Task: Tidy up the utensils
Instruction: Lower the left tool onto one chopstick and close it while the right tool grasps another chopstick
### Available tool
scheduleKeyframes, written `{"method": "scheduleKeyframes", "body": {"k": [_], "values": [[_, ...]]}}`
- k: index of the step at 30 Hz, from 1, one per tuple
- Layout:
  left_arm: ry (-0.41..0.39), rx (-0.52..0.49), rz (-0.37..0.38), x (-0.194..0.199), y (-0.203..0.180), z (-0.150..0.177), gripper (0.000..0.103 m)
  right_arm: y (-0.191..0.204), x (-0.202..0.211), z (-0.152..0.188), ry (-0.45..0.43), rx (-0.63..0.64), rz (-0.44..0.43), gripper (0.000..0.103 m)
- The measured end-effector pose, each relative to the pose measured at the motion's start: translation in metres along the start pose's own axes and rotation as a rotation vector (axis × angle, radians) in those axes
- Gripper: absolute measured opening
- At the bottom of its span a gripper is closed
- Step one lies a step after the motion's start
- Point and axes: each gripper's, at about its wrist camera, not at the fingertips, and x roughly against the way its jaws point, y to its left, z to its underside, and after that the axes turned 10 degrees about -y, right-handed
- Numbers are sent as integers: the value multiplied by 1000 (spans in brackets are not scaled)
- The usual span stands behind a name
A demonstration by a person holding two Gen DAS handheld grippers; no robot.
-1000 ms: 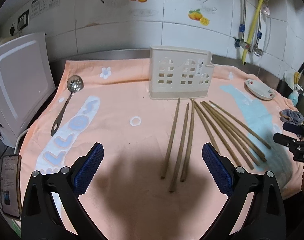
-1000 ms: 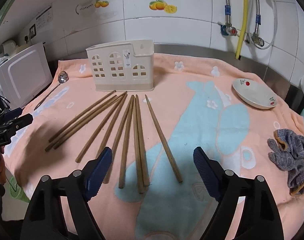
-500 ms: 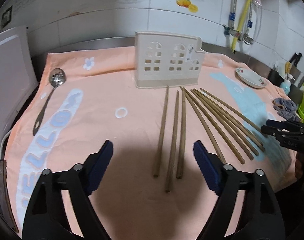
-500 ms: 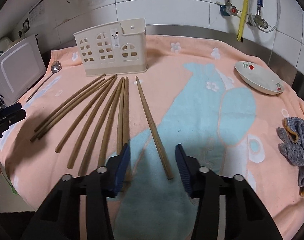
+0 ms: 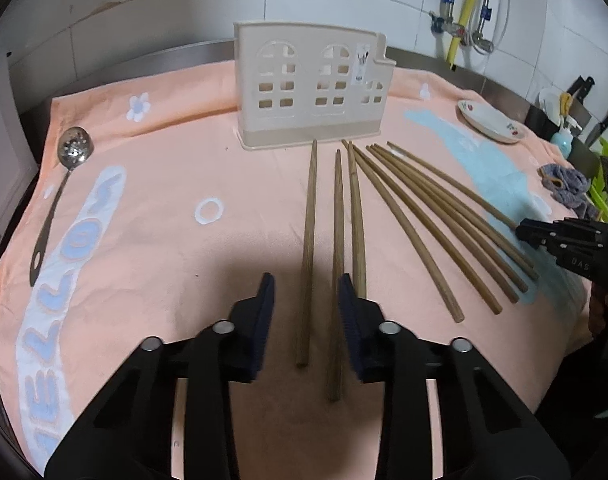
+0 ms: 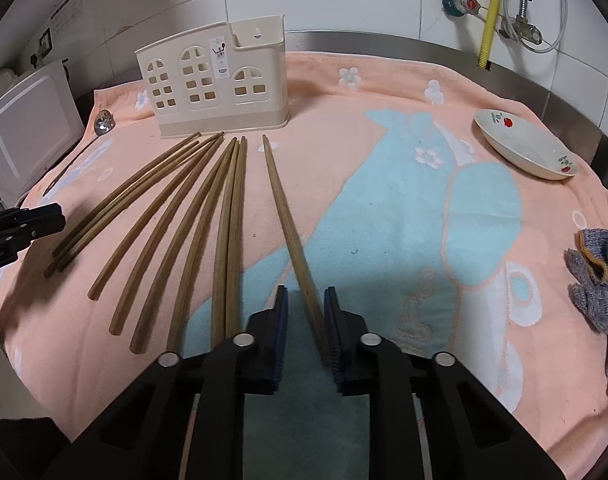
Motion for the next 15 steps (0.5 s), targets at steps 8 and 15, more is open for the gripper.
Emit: {"method": "scheduleKeyframes", "body": {"k": [8, 15], "values": [[51, -14, 5, -19, 1, 2, 21, -1, -2, 1, 6, 22, 11, 11], [75, -32, 6, -28, 0, 2, 13, 0, -5, 0, 8, 36, 13, 11]]}}
